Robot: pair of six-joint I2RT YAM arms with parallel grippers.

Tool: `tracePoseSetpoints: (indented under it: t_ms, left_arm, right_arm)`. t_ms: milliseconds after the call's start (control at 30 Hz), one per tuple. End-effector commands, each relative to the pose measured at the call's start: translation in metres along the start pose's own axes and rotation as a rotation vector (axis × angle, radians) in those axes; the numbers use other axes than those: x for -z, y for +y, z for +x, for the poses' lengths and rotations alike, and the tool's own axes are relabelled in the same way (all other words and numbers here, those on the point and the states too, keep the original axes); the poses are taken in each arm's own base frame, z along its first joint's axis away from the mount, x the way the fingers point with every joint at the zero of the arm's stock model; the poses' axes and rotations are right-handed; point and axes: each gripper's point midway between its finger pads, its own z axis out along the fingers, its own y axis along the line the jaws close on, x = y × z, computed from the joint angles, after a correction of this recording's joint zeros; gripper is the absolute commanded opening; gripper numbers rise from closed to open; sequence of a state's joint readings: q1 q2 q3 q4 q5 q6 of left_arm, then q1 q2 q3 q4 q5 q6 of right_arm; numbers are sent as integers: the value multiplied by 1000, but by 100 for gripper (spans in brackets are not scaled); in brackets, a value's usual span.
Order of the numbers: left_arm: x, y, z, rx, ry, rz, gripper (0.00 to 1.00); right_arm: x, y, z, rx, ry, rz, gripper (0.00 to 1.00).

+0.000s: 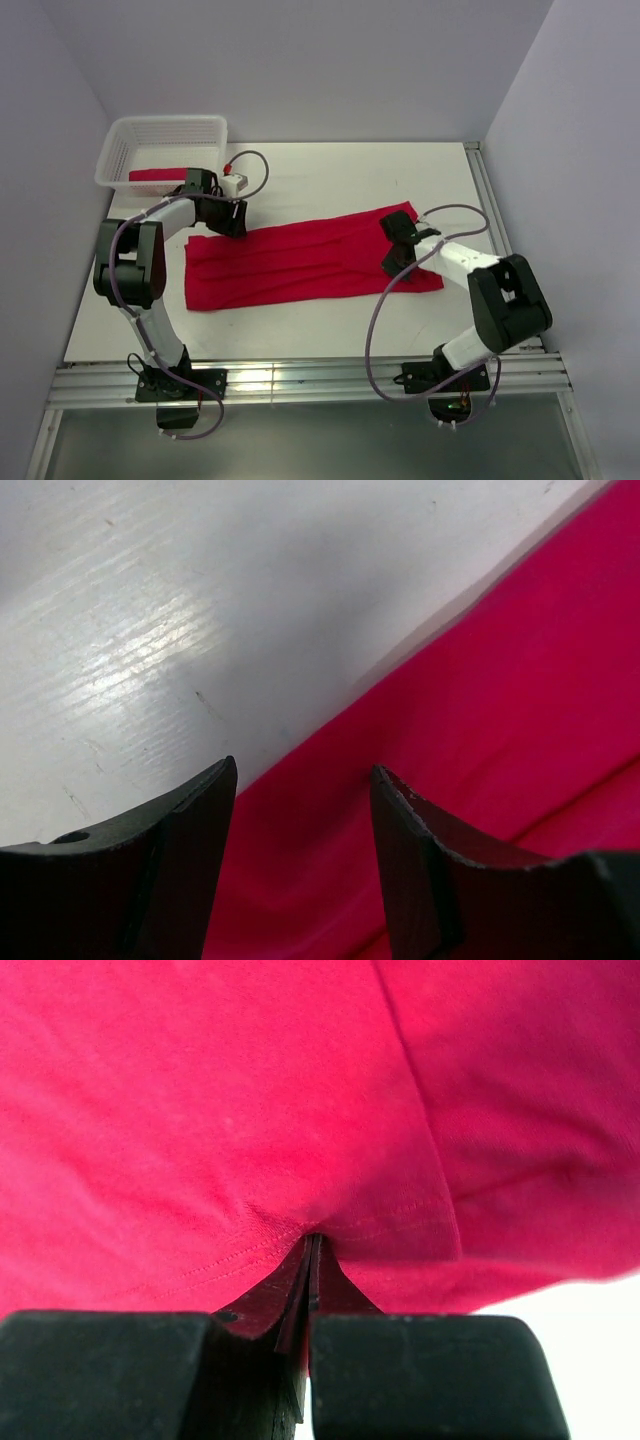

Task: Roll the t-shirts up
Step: Fold the tshirt

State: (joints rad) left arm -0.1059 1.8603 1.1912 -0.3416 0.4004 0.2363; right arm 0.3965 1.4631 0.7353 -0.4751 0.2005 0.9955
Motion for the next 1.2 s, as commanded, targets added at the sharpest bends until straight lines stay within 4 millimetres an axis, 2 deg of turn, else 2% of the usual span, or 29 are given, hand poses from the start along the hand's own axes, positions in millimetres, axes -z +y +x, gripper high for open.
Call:
tracePoseSetpoints:
  t_ms: [0,33,100,133,200,233,267,300,333,367,500,600,633,700,733,800,867,900,933,967,1000,1067,1167]
  left_arm:
    - [14,1,-14,1,-45,-43,62]
    - [13,1,-13,5,-44,-44,62]
    - [12,3,-9,15,-31,-53,62]
    - [10,3,-7,18,-30,-54,62]
    - [8,8,-1,31,-15,-79,62]
    - [7,9,1,33,-12,-85,62]
    - [5,11,5,38,-1,-100,62]
    - [4,12,8,49,8,-110,62]
    - [3,14,11,55,15,-117,62]
    - [2,16,14,60,24,-126,62]
    - [-1,18,27,84,64,-145,62]
    - [3,19,37,92,85,-169,62]
    - [5,18,38,90,86,-172,62]
    - [9,15,48,84,108,-169,63]
    - [12,13,50,80,109,-166,63]
    - [14,6,67,86,148,-149,63]
    - [15,-2,78,83,165,-117,63]
    - [16,-5,81,82,165,-112,63]
    - [19,-8,73,64,121,-102,63]
    - [20,-12,81,58,127,-86,63]
    - [21,-15,80,54,120,-77,64]
    - [22,-26,84,57,140,-37,64]
    - [21,-28,81,62,138,-41,64]
  right_arm:
    - [-8,-39,-29,118,-60,211,0]
    - [-7,-32,-43,123,-90,212,0]
    - [-15,-31,-55,149,-69,242,0]
    - [-15,-15,-69,145,-86,210,0]
    - [-23,-6,-78,160,-74,207,0]
    - [-21,11,-94,154,-98,179,0]
    - [-30,12,-97,166,-89,213,0]
    - [-31,12,-99,176,-77,239,0]
    - [-29,28,-115,169,-105,221,0]
    - [-37,29,-117,177,-94,241,0]
    - [-47,49,-132,165,-82,220,0]
    - [-51,65,-157,128,-107,201,0]
    - [-58,64,-159,124,-97,208,0]
    - [-59,73,-175,108,-106,180,0]
    - [-65,74,-176,109,-99,185,0]
    - [-64,84,-191,110,-121,172,0]
    - [-72,86,-195,130,-110,183,0]
    - [-70,94,-205,133,-125,170,0]
    - [-80,92,-204,148,-111,188,0]
    - [-82,95,-208,150,-110,182,0]
    - [-81,103,-216,152,-118,159,0]
    - [-90,107,-218,159,-100,146,0]
    - [-78,114,-226,152,-112,126,0]
